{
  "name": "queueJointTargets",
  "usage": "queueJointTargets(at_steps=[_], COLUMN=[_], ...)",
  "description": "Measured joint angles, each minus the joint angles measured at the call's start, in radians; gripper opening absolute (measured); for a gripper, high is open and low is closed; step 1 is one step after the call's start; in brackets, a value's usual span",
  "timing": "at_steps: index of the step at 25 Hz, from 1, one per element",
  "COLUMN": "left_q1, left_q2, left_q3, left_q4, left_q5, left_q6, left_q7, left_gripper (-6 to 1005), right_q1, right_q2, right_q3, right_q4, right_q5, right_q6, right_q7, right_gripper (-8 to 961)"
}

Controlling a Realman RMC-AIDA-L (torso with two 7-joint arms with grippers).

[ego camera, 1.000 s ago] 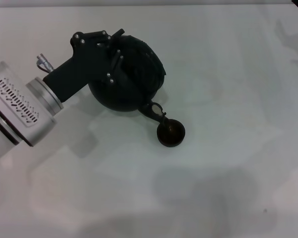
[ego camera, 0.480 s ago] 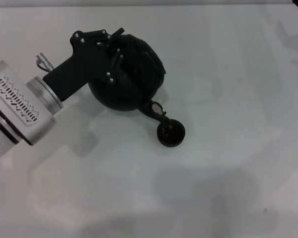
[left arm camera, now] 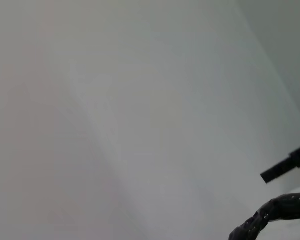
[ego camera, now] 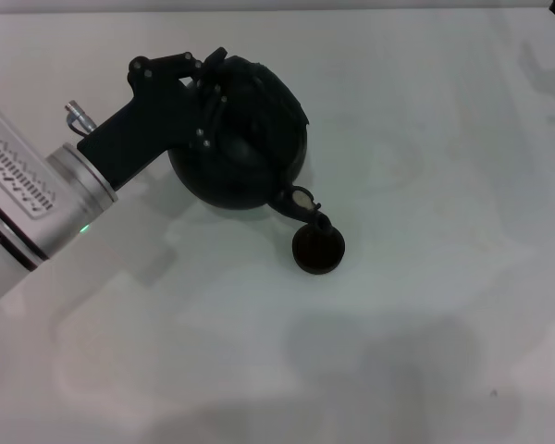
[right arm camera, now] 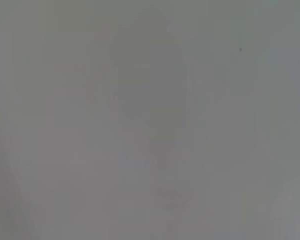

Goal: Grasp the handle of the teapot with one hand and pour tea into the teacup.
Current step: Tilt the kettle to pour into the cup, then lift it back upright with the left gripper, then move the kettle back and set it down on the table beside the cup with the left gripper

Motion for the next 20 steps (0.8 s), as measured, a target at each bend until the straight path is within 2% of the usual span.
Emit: queueJointTargets(at_steps=[9,15,17,20], left_q1=[0.036,0.12,0.157,0.176], left_q2=[-0.001,-0.002,-0.003,-0.005], left_q3=[-0.044,-0.152,-0.167,-0.168], left_q4=[0.022,0.101,0.138,0.163], left_q5=[-0.002,-0.022,-0.066,-0.098], left_q6=[-0.002,-0.014,-0.018,-0.025], left_q7=[-0.056,-0.068,-0.067,-0.068], left_gripper=[110,109,109,109], right_q1=[-0.006,-0.01,-0.01,-0.01], right_q2=[0.001,0.002,0.002,0.002], right_q3=[0.0,0.0,0.0,0.0], right_q4=[0.001,0.001,0.001,0.001], right_q5=[0.0,0.0,0.0,0.0], right_q6=[0.0,0.0,0.0,0.0], right_q7=[0.0,0.0,0.001,0.002], right_gripper=[845,845,845,845])
